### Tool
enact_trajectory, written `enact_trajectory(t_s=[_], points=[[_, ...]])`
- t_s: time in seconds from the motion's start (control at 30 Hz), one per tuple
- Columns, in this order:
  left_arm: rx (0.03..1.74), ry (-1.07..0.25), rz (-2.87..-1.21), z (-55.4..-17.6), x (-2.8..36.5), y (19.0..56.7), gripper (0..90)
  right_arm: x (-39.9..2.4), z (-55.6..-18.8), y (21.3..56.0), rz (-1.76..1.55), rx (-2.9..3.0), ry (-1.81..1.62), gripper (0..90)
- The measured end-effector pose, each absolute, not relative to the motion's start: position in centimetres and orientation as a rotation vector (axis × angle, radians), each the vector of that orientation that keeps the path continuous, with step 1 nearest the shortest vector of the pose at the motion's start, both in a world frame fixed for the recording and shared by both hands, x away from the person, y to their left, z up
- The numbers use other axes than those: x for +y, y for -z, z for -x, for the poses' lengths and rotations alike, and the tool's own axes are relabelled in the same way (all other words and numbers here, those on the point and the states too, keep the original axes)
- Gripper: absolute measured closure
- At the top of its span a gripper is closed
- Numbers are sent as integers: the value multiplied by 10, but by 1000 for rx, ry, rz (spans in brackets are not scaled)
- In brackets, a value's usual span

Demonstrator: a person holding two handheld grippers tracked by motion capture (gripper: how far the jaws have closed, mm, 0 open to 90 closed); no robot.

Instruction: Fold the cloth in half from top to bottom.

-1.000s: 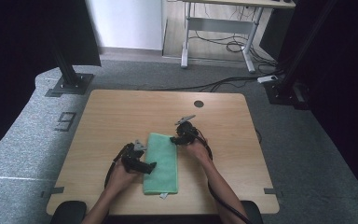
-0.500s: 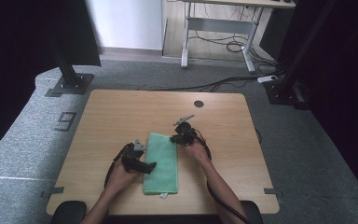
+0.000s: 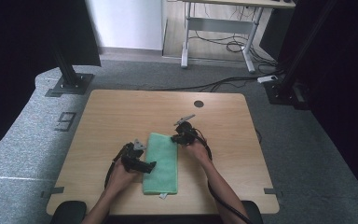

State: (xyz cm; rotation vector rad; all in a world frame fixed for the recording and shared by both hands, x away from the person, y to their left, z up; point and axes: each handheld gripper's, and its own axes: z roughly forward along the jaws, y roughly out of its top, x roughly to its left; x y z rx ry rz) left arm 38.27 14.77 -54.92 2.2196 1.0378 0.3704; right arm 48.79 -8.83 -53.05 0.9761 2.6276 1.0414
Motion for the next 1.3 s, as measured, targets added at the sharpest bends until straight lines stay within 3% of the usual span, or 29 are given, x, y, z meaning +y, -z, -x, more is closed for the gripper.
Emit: enact_trajectory(t_s=[0.8,1.3], points=[[1039,-375,-2222,-383,147,549,0,-108,-445,473,-878,2590,-1241,839],[1041,-376,-2224,-383,147,549,0,-111,-402,467,-767,2649,-1237,839]])
